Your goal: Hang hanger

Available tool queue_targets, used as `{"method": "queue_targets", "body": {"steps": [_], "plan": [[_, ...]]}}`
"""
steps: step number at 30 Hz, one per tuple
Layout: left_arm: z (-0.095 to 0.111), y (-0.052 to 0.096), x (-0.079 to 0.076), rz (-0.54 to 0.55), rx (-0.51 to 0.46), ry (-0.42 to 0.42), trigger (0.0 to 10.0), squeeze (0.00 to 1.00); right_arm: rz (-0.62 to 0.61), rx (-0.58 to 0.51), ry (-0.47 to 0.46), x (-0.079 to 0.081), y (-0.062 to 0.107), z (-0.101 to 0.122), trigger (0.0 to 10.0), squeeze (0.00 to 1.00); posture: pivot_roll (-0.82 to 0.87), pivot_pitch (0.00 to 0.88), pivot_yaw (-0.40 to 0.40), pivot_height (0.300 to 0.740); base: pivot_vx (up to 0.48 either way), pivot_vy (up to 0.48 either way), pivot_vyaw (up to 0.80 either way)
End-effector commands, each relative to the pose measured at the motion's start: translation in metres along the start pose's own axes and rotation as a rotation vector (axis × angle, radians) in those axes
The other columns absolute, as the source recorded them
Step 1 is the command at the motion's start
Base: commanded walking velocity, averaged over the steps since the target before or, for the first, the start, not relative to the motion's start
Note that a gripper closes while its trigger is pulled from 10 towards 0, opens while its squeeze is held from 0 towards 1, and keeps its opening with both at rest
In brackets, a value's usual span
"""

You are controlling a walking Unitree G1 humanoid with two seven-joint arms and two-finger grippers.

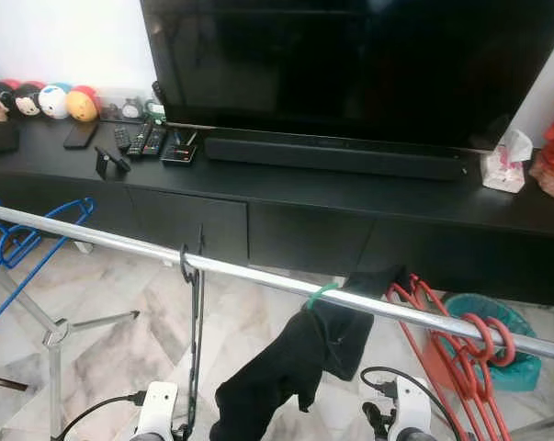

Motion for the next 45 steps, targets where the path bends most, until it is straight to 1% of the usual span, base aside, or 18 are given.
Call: {"method": "queue_targets", "body": {"steps": [1,5,8,16,20,22,37,45], "plan": [[-0.0036,0.0003,0.0017,0.013,0.019,0.004,10.0,0.00,-0.008,0.009,-0.020,-0.0031,0.0010,-0.0037,10.0,0.00,-0.05,0.000,-0.038,0.740,0.000,0.000,0.00],[-0.0029,0.0003,0.0025,0.021,0.013,0.003,10.0,0.00,-0.002,0.012,-0.017,-0.0024,0.0009,-0.0040,10.0,0.00,-0.05,0.000,-0.039,0.740,0.000,0.000,0.00],[-0.0026,0.0004,0.0036,0.033,0.008,0.012,10.0,0.00,0.008,0.016,0.001,-0.0016,0.0008,-0.0040,10.0,0.00,-0.05,0.000,-0.038,0.740,0.000,0.000,0.00],[-0.0023,0.0004,0.0038,0.038,0.003,0.030,10.0,0.00,0.022,0.025,0.012,-0.0005,0.0006,-0.0043,10.0,0.00,-0.05,0.000,-0.038,0.740,0.000,0.000,0.00],[-0.0020,0.0003,0.0034,0.037,0.001,0.034,10.0,0.00,0.035,0.036,0.047,-0.0002,0.0005,-0.0046,10.0,0.00,-0.05,0.000,-0.039,0.740,0.000,0.000,0.00],[-0.0019,0.0003,0.0031,0.035,0.001,0.037,10.0,0.00,0.032,0.041,0.049,-0.0005,0.0005,-0.0050,10.0,0.00,-0.05,0.000,-0.040,0.740,0.000,0.000,0.00],[-0.0025,0.0002,0.0015,0.023,0.005,0.039,10.0,0.00,0.017,0.028,0.037,-0.0026,0.0007,-0.0039,10.0,0.00,-0.06,0.000,-0.039,0.740,0.000,0.000,0.00],[-0.0033,0.0004,0.0024,0.022,0.008,0.036,10.0,0.00,0.002,0.025,0.023,-0.0029,0.0009,-0.0046,10.0,0.00,-0.06,0.000,-0.033,0.740,-0.259,0.000,0.00]]}}
Point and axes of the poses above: a point about 5 cm out from each wrist's last joint towards the gripper, its own y axis pointing back from the gripper into the wrist, its own z axis along the axis of the wrist's last joint, x = y × z, the point moved 3 cm from there along -y, pointing out of the wrist towards the gripper, and after that the axes turned 6 degrees about y, right-handed, at the moved point
